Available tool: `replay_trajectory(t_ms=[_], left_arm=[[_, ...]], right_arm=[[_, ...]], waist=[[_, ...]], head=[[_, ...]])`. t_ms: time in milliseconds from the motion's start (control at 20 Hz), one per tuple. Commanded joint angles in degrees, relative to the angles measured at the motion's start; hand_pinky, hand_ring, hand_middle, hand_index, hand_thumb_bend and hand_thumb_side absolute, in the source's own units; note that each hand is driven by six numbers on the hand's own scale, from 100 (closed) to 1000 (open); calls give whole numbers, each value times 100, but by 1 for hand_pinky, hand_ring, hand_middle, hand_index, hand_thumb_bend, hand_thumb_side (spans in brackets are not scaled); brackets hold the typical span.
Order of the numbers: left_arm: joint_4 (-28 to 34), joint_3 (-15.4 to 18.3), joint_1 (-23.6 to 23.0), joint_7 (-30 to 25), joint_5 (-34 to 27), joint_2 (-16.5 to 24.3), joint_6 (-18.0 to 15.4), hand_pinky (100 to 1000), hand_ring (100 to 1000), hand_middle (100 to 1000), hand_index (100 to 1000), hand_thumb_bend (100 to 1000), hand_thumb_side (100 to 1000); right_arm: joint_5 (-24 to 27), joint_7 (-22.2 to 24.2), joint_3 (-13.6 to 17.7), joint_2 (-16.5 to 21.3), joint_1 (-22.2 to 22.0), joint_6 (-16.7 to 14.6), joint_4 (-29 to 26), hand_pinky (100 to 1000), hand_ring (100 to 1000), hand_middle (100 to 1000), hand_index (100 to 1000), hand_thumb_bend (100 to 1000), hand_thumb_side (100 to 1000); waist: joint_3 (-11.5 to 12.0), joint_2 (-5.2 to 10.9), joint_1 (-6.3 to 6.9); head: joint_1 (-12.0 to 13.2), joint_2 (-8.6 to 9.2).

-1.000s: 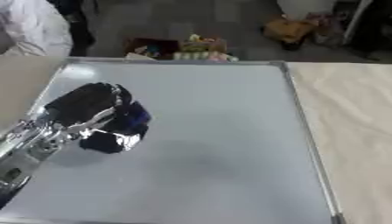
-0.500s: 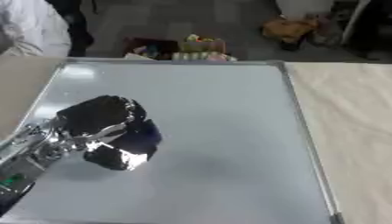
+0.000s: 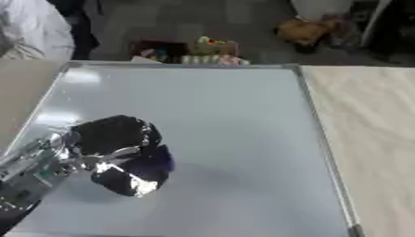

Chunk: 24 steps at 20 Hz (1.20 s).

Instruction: Wipe the whiteboard clean with a brush.

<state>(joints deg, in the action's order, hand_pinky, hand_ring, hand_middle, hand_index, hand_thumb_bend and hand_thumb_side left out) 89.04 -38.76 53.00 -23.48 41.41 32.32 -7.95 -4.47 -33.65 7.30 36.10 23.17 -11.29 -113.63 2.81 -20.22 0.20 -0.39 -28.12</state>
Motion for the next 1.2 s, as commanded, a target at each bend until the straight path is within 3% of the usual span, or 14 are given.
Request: replay_trajectory(t_ms=[50,550,900,1100,1200], left_arm=[[25,-40,81,-91,-123,168,-79,307,461,393,456,109,654],[123,-107,47,-88,-224,218,-568,385,544,491,605,156,688],[278,-134,53,4,-97,242,-1092,397,569,521,637,174,704],[245,-130,51,-145,-6,254,-1365,537,743,712,810,412,818],[206,-107,49,-300,47,249,-1466,608,795,762,839,500,858]], right_arm=[[16,-10,38,135,45,12,-96,831,792,778,864,100,1000],[18,-19,44,133,44,14,-96,831,792,778,864,100,1000],[21,-21,41,134,53,10,-96,831,792,778,863,100,1000],[20,-21,40,140,60,9,-96,830,792,778,863,100,1000],[21,-21,38,142,59,10,-96,831,792,778,863,100,1000]], waist=[[-21,111,-11],[-40,118,-33],[-23,125,-49],[-11,130,-63],[-6,133,-69]], head=[[14,-13],[-20,-64],[-367,-183],[-407,-213],[-399,-215]])
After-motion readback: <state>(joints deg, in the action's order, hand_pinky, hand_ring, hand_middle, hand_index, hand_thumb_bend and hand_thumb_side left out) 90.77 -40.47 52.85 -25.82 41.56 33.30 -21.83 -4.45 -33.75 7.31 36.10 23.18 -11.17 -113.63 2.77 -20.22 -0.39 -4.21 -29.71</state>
